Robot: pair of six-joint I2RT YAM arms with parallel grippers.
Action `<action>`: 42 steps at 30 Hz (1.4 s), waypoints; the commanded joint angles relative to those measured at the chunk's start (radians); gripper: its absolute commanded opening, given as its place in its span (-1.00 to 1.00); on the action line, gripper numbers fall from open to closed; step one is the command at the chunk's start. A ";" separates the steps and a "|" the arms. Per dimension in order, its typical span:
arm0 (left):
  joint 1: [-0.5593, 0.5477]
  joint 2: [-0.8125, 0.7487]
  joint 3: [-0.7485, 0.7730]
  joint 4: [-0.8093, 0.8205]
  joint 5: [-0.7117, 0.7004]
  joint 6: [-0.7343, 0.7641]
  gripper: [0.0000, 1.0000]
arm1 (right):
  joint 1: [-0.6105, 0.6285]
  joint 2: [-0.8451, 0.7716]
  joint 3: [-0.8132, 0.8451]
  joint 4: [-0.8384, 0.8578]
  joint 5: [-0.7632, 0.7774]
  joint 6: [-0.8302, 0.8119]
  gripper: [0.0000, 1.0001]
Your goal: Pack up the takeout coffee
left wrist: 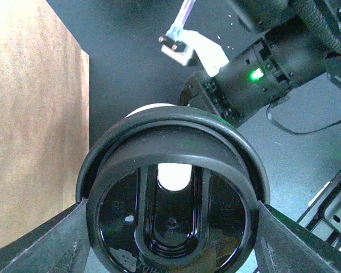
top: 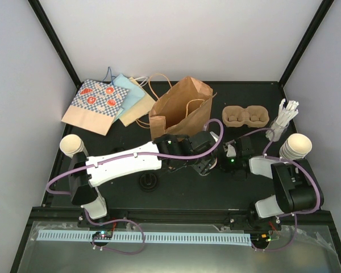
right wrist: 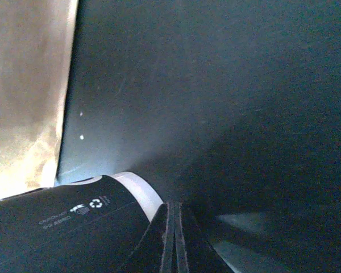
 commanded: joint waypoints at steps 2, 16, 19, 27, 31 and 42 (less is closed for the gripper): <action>0.010 -0.001 0.014 0.014 0.008 -0.017 0.33 | 0.078 0.047 -0.038 0.039 0.012 0.036 -0.98; 0.010 -0.016 -0.043 -0.027 0.013 -0.024 0.34 | 0.200 0.037 -0.022 0.049 0.081 0.060 -0.97; 0.011 -0.021 -0.068 -0.024 0.022 -0.028 0.34 | 0.193 -0.006 0.018 -0.035 0.166 0.024 -0.95; 0.026 0.033 -0.082 -0.041 0.053 -0.039 0.34 | 0.103 -0.161 0.065 -0.192 0.302 -0.035 -0.86; 0.032 0.050 -0.079 -0.030 0.047 -0.033 0.35 | 0.101 -0.235 0.067 -0.215 0.299 -0.050 -0.84; 0.048 0.098 -0.047 -0.046 0.002 -0.017 0.35 | 0.102 -0.343 0.071 -0.255 0.288 -0.080 -0.77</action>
